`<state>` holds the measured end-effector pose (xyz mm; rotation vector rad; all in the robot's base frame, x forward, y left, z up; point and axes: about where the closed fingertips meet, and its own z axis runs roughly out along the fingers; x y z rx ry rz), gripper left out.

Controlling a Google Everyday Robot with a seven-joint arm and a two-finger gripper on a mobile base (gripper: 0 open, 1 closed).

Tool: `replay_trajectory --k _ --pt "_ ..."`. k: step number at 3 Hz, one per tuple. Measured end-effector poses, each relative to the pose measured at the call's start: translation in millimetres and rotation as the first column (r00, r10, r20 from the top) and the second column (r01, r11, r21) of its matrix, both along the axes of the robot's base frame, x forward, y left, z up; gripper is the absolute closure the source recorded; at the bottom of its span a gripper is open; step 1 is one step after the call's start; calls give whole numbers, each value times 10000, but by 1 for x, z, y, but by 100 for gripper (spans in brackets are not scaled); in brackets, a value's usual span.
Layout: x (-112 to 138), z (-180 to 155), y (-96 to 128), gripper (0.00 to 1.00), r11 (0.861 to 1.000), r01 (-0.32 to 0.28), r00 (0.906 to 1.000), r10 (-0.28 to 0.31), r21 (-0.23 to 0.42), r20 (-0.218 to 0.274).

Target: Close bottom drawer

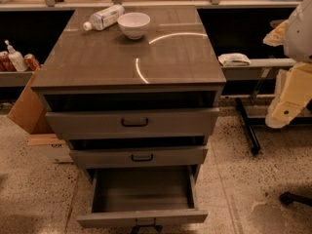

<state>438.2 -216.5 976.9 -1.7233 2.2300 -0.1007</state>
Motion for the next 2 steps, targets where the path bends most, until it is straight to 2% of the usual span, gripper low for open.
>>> replay_trajectory --k 1,2 --pt "0 0 0 0 10000 -3 10000 3 2 -1" --pt "3 -32 10 0 9986 -417 9988 426 314 -255"
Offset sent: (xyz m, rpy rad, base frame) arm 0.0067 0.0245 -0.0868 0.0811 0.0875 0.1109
